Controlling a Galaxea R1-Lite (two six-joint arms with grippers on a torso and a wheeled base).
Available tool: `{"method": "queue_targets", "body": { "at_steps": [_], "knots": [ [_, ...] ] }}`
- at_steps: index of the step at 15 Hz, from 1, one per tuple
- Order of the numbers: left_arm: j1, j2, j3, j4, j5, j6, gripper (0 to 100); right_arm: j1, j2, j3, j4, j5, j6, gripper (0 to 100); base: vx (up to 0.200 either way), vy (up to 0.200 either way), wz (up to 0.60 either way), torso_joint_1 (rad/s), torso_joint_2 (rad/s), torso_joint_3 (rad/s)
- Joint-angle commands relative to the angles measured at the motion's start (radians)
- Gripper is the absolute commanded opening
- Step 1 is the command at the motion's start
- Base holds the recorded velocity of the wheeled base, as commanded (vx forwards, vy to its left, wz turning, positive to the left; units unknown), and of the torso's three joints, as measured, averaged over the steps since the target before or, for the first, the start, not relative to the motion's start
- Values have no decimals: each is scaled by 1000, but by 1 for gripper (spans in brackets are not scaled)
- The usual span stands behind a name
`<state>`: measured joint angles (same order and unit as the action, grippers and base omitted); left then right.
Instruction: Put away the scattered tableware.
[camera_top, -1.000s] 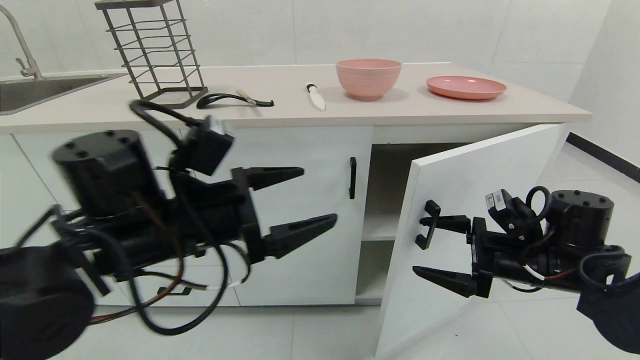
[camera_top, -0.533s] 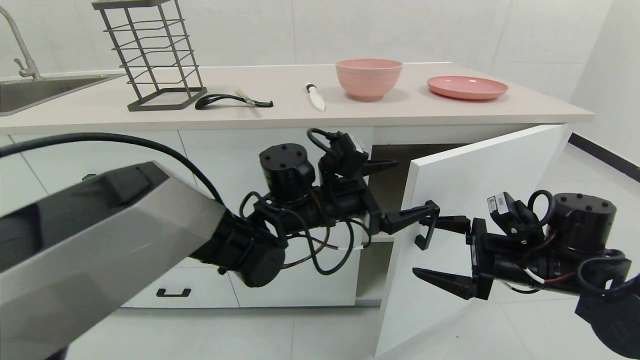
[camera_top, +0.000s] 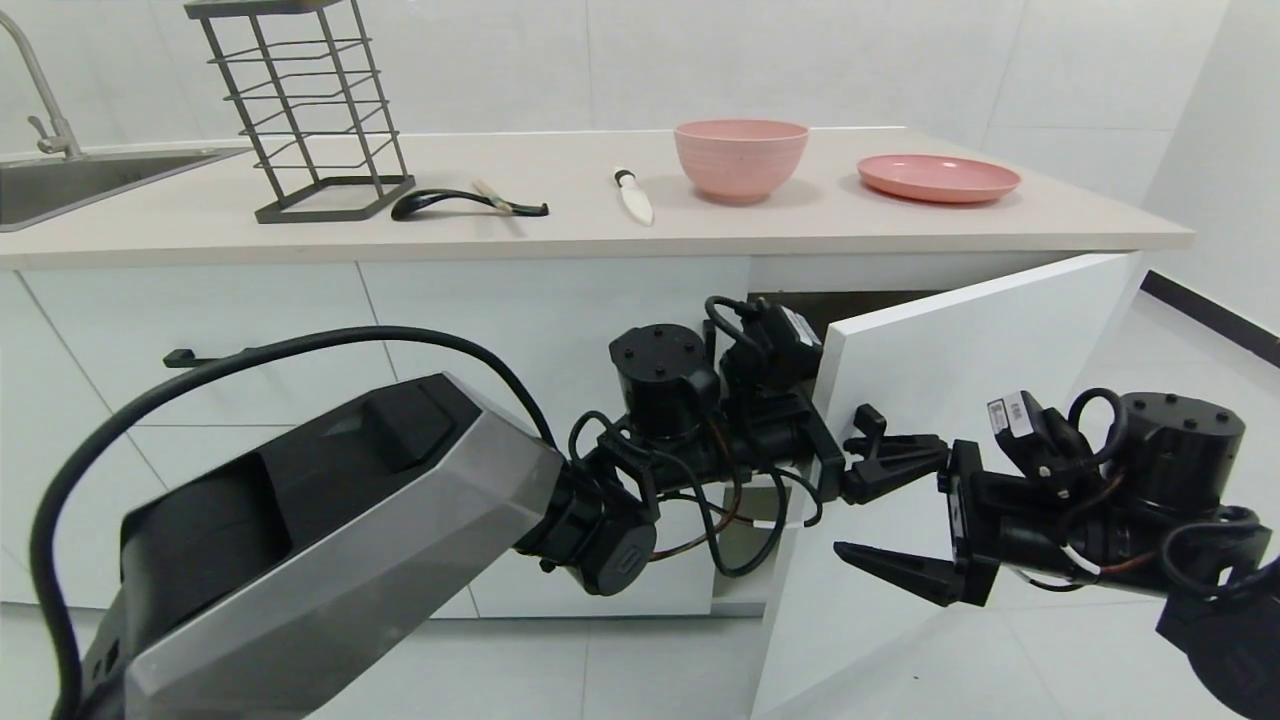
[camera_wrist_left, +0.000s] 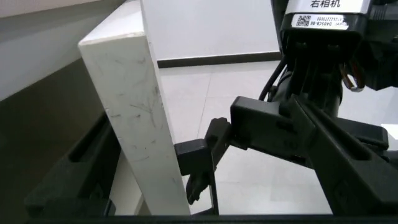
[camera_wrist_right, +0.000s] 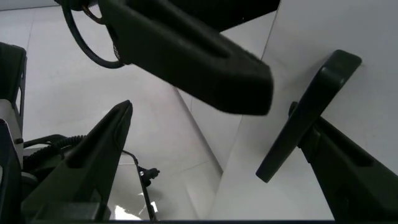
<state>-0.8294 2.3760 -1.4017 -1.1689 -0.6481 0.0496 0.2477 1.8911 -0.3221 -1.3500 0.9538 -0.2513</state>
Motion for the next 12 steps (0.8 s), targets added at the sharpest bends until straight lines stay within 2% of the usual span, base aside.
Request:
{"method": "queue_targets", "body": {
  "at_steps": [1,5,10,12],
  "knots": [
    [-5,-1,3,3,-2,-2,100,-38,37,17,-26,-23,1,100,0,0,0,0,0,0],
    [4,-9,1,17,16,-5,100,-103,40,48,-38,-23,0,100,0,0,0,0,0,0],
    [7,-9,-2,20,30,-19,100,-117,20,146,-40,-23,-5,100,0,0,0,0,0,0],
    [4,-9,-8,45,125,-25,100,-119,-92,222,-38,-26,-8,100,0,0,0,0,0,0]
  ]
}}
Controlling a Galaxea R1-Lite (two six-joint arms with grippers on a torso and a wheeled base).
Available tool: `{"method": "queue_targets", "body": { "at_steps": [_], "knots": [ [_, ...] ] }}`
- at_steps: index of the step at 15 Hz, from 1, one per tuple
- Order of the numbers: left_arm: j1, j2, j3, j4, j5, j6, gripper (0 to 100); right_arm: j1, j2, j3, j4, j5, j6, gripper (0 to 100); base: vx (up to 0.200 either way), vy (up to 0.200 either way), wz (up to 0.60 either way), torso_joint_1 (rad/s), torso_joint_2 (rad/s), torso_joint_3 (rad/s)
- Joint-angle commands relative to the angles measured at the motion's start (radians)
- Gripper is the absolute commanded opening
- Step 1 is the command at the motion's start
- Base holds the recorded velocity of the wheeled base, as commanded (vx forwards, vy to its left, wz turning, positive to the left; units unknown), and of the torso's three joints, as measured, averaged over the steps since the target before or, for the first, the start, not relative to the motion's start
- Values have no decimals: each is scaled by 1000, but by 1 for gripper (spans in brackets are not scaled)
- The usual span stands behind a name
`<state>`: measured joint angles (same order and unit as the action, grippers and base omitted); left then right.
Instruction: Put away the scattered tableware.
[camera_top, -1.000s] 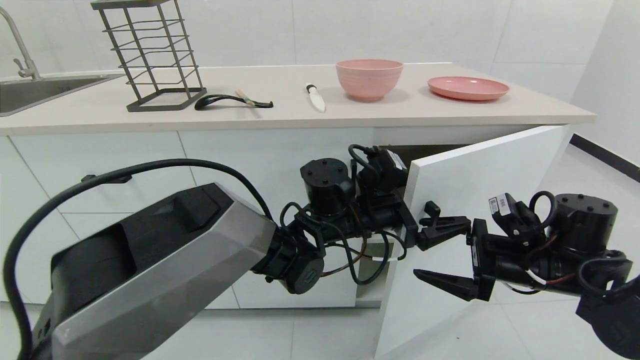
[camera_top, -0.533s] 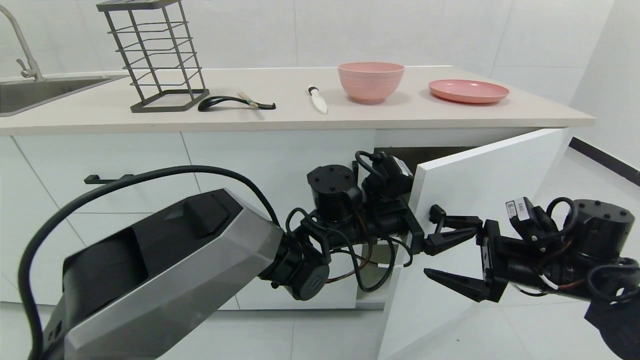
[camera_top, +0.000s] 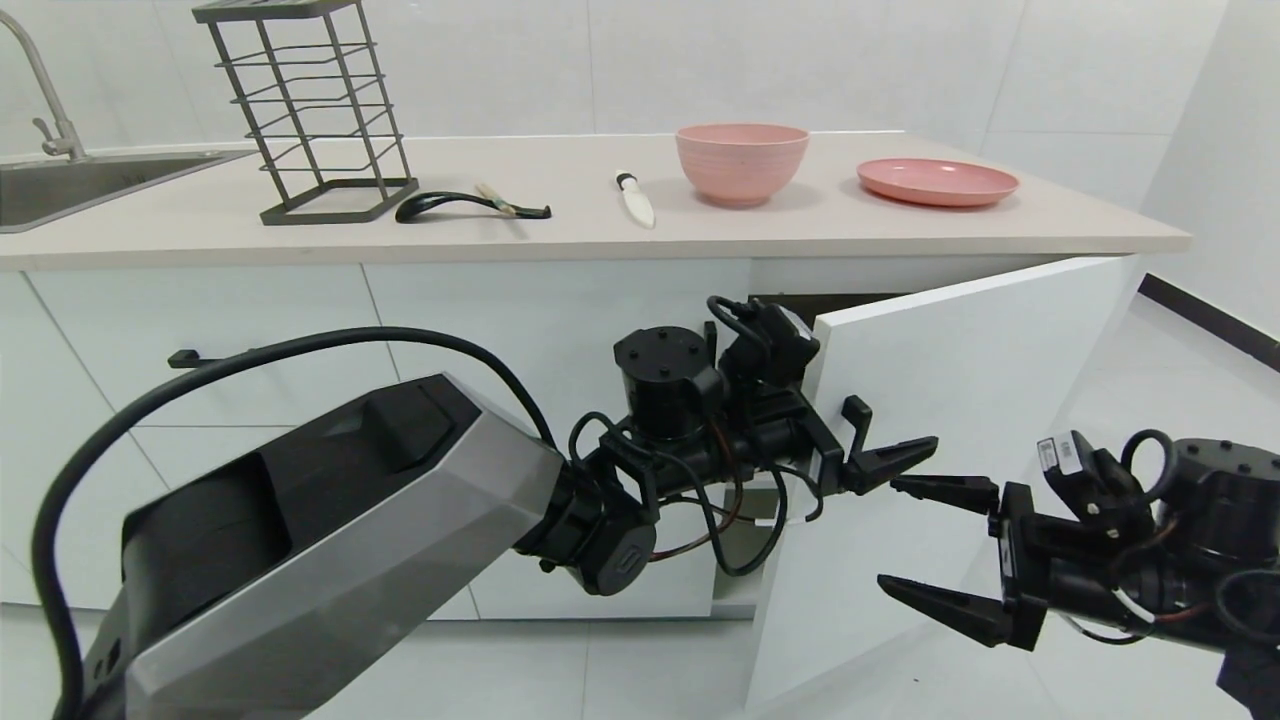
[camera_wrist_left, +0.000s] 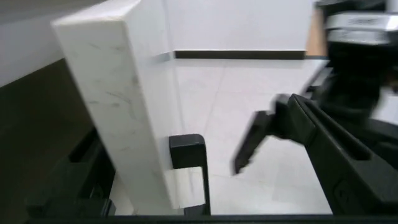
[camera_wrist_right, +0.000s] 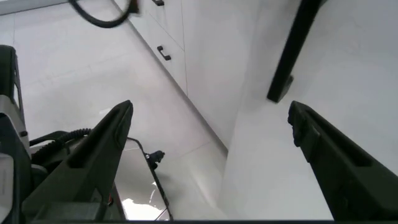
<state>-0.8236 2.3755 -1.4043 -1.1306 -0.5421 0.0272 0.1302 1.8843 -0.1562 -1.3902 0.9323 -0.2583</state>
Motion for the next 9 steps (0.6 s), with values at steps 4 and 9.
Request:
{"method": "queue_targets", "body": {
  "at_steps": [4,9],
  "knots": [
    [1,-12,-7,38,137,-24,100,-1,-329,156,16,-17,-15,100,0,0,0,0,0,0],
    [-25,-13,27,29,174,-61,100,-77,-666,156,48,-20,-18,100,0,0,0,0,0,0]
  ]
}}
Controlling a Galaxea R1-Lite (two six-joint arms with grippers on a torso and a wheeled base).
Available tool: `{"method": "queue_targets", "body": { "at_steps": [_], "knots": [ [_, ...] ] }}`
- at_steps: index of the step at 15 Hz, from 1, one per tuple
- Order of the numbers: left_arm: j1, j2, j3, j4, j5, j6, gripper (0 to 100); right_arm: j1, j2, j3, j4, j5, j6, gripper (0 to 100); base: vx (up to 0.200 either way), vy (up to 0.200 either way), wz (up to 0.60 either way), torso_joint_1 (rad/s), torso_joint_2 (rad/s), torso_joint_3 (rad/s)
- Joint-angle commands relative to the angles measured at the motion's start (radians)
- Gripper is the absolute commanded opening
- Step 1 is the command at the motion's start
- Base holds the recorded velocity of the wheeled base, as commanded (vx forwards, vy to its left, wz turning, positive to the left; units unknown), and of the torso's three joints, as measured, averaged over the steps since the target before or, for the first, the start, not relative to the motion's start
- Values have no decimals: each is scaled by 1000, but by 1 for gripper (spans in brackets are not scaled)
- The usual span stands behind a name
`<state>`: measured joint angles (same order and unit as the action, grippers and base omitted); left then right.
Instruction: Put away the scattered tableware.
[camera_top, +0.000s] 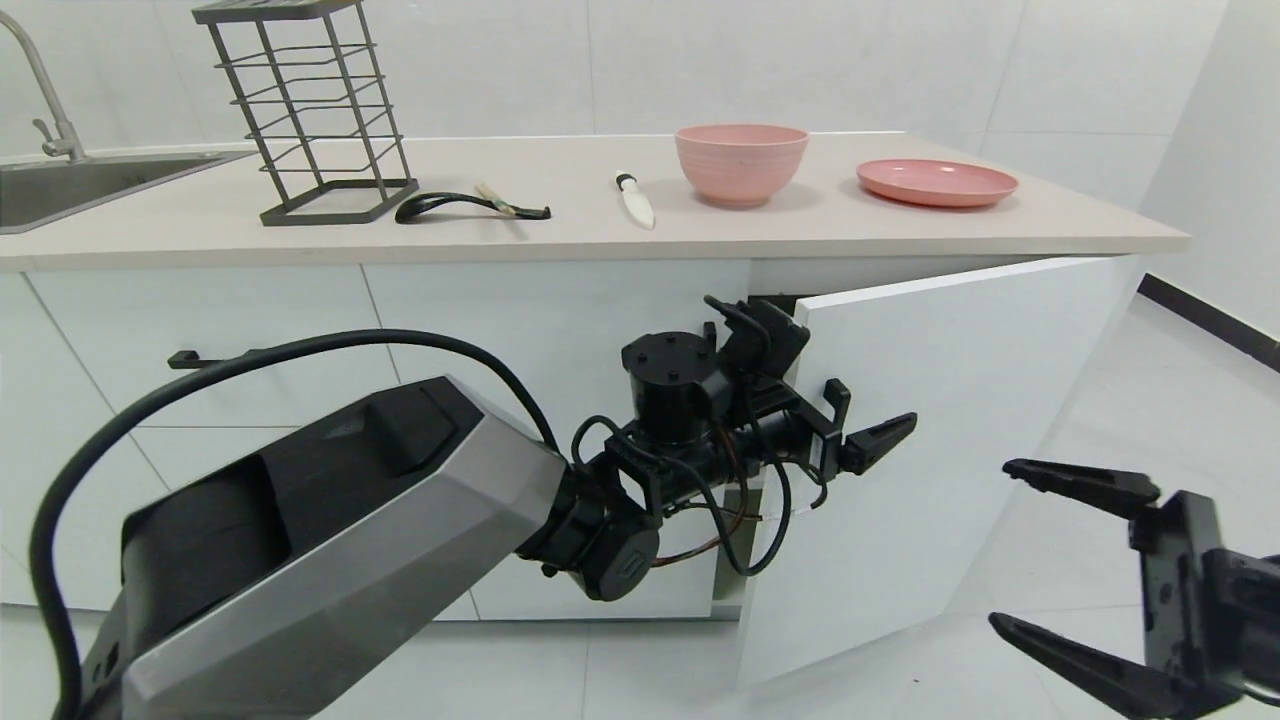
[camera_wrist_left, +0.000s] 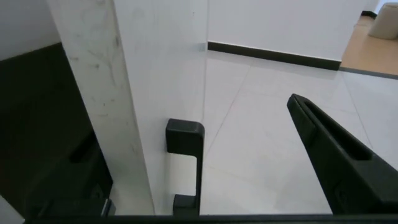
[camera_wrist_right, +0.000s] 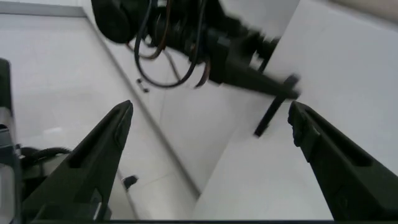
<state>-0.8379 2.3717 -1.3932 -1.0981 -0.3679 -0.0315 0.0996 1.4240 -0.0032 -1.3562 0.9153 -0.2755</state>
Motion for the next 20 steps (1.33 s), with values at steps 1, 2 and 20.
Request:
{"method": "queue_targets", "body": {
  "at_steps": [1,2,20],
  "knots": [
    [-18,-11,33,-9,-2,-4,100,-63,-257,3,28,-3,-1,100,0,0,0,0,0,0],
    [-33,-14,63,-25,-2,-11,100,-87,-336,3,51,-3,1,100,0,0,0,0,0,0],
    [-135,20,105,-59,149,-145,100,-106,-1403,3,1157,-1,-16,100,0,0,0,0,0,0]
  ]
}}
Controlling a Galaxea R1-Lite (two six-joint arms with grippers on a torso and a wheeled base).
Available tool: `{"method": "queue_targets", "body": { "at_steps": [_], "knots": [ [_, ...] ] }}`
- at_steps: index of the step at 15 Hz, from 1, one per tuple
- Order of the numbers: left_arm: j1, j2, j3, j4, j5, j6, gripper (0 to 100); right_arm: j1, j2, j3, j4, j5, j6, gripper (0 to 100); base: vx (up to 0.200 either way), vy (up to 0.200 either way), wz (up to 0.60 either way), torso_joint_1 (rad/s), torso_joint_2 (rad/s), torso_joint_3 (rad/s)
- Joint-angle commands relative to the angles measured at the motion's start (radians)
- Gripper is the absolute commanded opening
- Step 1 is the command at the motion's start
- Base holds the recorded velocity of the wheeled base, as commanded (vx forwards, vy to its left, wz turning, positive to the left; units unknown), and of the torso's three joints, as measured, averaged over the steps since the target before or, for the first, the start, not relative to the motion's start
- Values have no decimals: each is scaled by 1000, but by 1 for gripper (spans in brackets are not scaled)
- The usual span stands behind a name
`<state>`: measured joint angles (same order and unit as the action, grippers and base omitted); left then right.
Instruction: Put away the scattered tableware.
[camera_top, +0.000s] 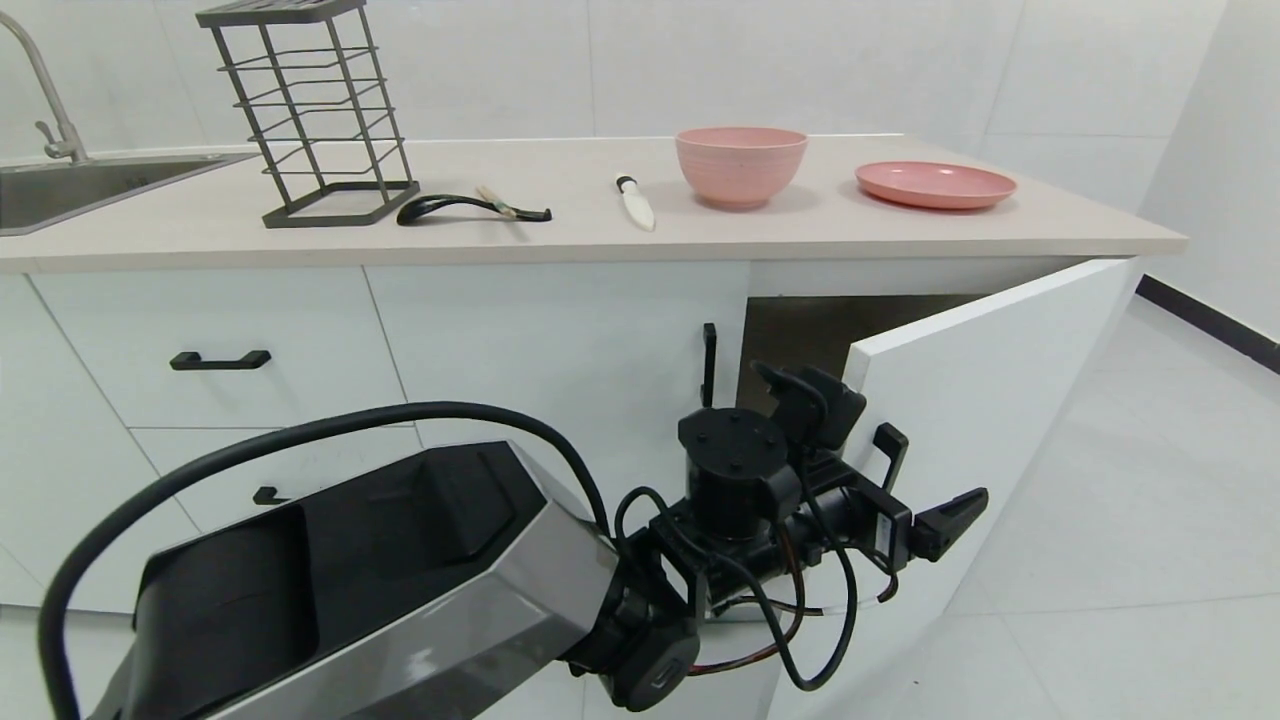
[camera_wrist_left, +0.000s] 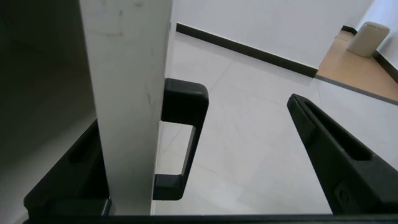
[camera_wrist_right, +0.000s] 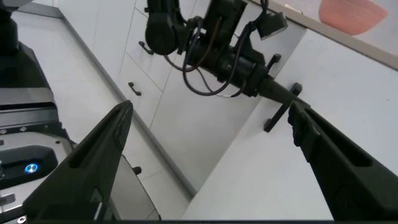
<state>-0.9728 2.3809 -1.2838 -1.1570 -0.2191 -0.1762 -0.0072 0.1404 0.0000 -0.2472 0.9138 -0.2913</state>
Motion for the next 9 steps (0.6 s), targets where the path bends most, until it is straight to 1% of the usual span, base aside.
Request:
{"method": "queue_targets", "body": {
  "at_steps": [1,6,9],
  "knots": [
    [0,14,-6,0,0,0,100,6,-139,0,71,-1,-6,100,0,0,0,0,0,0],
    [11,40,-29,13,6,0,100,6,-140,0,85,-23,-8,100,0,0,0,0,0,0],
    [-9,51,-29,8,6,0,100,6,-140,0,134,-39,-6,100,0,0,0,0,0,0]
  ]
}}
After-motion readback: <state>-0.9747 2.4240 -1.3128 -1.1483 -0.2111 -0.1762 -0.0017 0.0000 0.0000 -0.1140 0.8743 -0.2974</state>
